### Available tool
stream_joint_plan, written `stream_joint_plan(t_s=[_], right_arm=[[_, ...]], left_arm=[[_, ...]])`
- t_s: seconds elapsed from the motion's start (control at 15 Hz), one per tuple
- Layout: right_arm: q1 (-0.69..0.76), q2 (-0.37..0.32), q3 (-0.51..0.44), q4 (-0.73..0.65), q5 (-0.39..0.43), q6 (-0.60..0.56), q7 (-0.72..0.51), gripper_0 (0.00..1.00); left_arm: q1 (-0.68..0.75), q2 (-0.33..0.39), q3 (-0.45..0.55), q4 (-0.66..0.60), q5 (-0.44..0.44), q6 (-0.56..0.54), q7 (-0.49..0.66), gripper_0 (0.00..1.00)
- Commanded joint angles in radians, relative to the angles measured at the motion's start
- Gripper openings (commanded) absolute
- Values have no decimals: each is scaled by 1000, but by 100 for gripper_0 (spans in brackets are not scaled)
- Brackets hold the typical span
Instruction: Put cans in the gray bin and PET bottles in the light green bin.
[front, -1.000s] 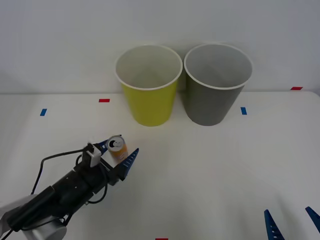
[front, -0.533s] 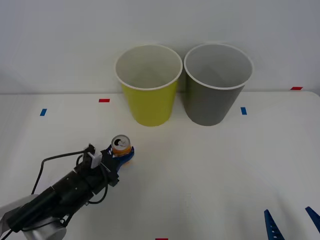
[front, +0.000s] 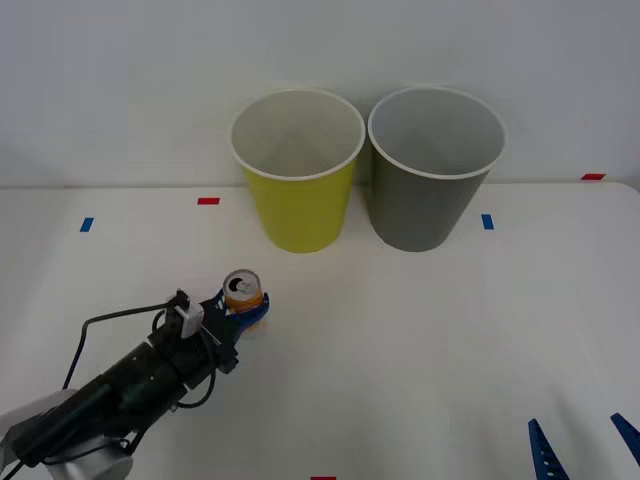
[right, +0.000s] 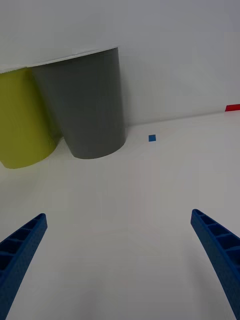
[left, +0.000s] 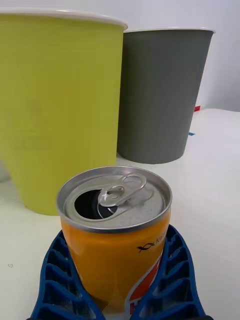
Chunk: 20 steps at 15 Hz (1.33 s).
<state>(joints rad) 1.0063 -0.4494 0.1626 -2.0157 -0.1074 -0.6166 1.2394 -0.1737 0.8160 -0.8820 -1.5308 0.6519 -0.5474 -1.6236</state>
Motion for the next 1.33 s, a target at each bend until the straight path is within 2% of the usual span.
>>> stream_joint_plan(t_s=[0.07,0.33,0.47,0.6,0.73,1.13,1.27,1.33], right_arm=[[0,0,0,0,0,0,0,100],[0,0,0,0,0,0,0,100],[0,0,0,0,0,0,0,100],[0,0,0,0,0,0,0,100],[0,0,0,0,0,0,0,100],[0,0,0,0,0,0,0,100],[0,0,0,0,0,0,0,100],[0,0,0,0,0,0,0,100]], left_arm=[[6,20,0,-81,-1,-3,5,0],[20,83,3,-267,0,34,11,0],[40,124,64,-394,2,156,16,0],[112,124,195,-540,-6,348,16,0],[207,83,359,-709,-11,606,8,0],[240,-52,664,-1002,18,1130,-32,0],[220,-138,792,-1087,106,1328,-48,0],[206,-175,839,-1087,143,1373,-55,0]])
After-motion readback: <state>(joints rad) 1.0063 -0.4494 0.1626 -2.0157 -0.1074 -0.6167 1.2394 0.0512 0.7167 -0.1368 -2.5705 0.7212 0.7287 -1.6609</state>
